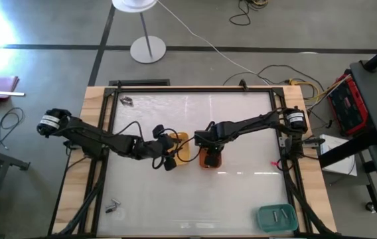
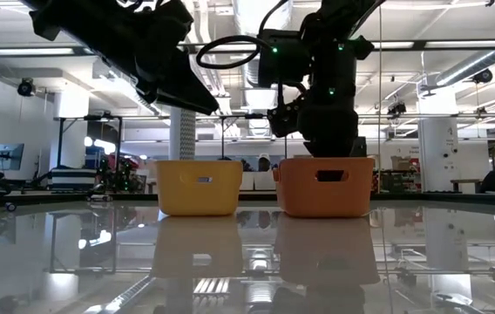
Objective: Sort batteries
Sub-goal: Put the silver battery into the orange bin
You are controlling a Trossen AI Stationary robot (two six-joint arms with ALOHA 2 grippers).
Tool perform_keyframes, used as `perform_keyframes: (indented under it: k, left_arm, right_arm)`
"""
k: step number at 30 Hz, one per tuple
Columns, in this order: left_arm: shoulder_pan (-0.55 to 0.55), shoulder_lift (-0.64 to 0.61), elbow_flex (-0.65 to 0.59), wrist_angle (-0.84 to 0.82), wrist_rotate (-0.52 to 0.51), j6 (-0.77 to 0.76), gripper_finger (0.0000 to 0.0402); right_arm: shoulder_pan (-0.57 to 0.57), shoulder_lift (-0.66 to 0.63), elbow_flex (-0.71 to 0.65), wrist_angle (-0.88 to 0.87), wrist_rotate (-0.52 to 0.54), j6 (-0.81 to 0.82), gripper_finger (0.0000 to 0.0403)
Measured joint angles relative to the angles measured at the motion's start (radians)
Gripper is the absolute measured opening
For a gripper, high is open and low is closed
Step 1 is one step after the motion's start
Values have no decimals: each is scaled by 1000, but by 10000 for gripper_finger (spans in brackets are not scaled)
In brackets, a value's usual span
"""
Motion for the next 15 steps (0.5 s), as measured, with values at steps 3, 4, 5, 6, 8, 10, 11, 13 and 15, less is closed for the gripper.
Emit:
perform_keyframes:
  k: [3, 4, 5, 6, 8, 10, 11, 13, 15]
  left_arm:
    - [0, 0, 0, 0, 0, 0, 157]
    - [0, 0, 0, 0, 0, 0, 157]
    - [0, 0, 0, 0, 0, 0, 157]
    - [-1, 0, 0, -1, 0, 0, 157]
    - [-2, 0, 0, -1, 0, 0, 157]
    - [-4, 0, 0, -2, 1, 1, 157]
    - [-5, 0, 0, -4, 1, 4, 157]
    - [-6, 0, -1, -6, 1, 15, 157]
    - [-7, 0, -1, -6, 1, 19, 157]
  right_arm:
    - [0, 0, 0, 4, 0, 3, 57]
    - [0, 0, 0, 4, 0, 3, 57]
    - [0, 0, 0, 4, 0, 3, 58]
    - [0, 0, 0, 5, 0, 4, 61]
    - [0, 0, 0, 7, 0, 8, 72]
    - [0, 2, -1, 10, 0, 9, 87]
    - [0, 3, -2, 9, 0, 9, 94]
    - [0, 3, -2, 11, 0, 9, 110]
    - [0, 3, -2, 12, 0, 10, 125]
